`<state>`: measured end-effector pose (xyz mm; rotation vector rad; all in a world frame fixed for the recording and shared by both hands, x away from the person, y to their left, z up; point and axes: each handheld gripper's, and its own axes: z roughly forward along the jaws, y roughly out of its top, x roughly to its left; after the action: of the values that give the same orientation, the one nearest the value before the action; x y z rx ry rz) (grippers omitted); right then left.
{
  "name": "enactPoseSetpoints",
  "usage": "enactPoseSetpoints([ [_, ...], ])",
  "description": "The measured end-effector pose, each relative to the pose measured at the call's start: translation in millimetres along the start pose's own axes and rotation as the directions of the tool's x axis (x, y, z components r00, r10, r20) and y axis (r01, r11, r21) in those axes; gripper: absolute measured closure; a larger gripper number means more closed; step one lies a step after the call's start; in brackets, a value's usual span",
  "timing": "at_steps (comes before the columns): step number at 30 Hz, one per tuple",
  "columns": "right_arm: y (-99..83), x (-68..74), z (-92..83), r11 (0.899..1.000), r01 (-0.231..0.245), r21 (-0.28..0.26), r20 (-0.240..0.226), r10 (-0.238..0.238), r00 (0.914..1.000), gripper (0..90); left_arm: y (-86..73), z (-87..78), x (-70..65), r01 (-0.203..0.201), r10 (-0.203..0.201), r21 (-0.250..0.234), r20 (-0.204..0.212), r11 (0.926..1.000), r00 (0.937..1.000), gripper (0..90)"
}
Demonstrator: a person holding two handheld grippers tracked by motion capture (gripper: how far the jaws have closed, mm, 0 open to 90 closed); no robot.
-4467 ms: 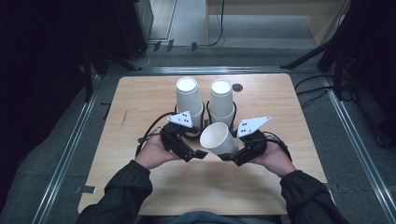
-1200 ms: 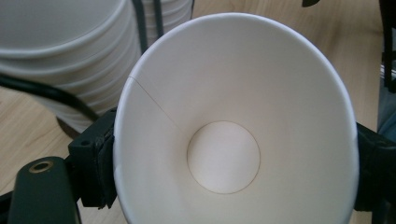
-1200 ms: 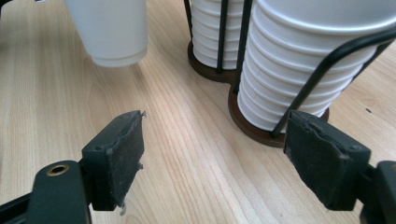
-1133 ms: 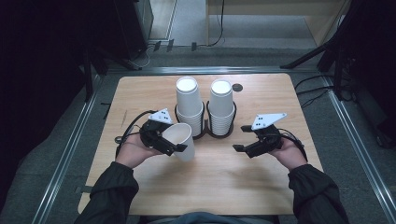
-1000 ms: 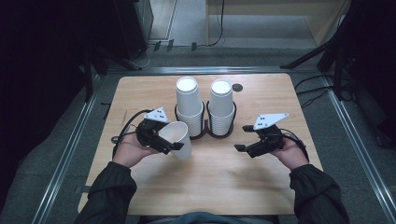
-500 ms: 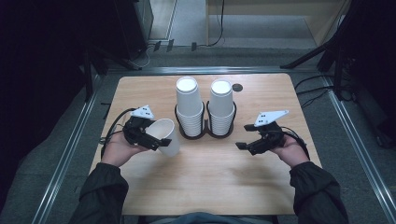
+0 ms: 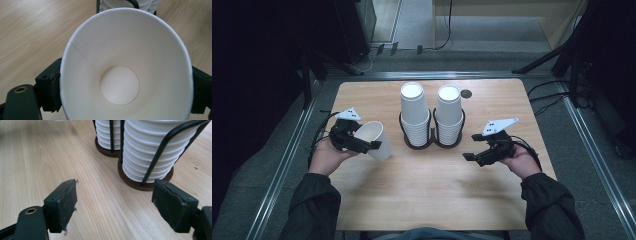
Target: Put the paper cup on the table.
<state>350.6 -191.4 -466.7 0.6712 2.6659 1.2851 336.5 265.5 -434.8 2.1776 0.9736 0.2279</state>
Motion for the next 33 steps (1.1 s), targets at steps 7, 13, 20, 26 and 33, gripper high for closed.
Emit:
enactPoseSetpoints([
  [7,-0.8,2.5,3.3,1.0,0.011,0.007,-0.005,-0.01,0.9999,20.7,-6.4,-4.9,19.0,0.051,-0.052,-0.026,-0.035,0.9984,0.998,11.8],
  [13,-3.6,5.0,3.3,1.0,0.006,0.014,-0.005,-0.006,1.0,20.7,-10.3,-2.6,32.0,0.066,-0.066,-0.011,-0.083,0.9978,0.9943,11.8],
  [20,-7.5,7.0,1.5,1.0,0.013,0.022,0.005,-0.013,0.9999,20.7,-16.8,0.2,49.4,0.105,-0.102,0.008,-0.156,0.9944,0.9825,11.7],
  [26,-11.3,7.9,-2.2,1.0,0.009,0.026,0.014,-0.009,0.9999,20.7,-22.4,2.6,63.4,0.128,-0.122,0.014,-0.213,0.9917,0.9694,11.5],
  [33,-13.0,9.8,-1.5,0.999,0.011,0.034,0.014,-0.012,0.9998,20.7,-23.6,8.2,69.2,0.137,-0.127,0.025,-0.243,0.9903,0.9618,11.5],
])
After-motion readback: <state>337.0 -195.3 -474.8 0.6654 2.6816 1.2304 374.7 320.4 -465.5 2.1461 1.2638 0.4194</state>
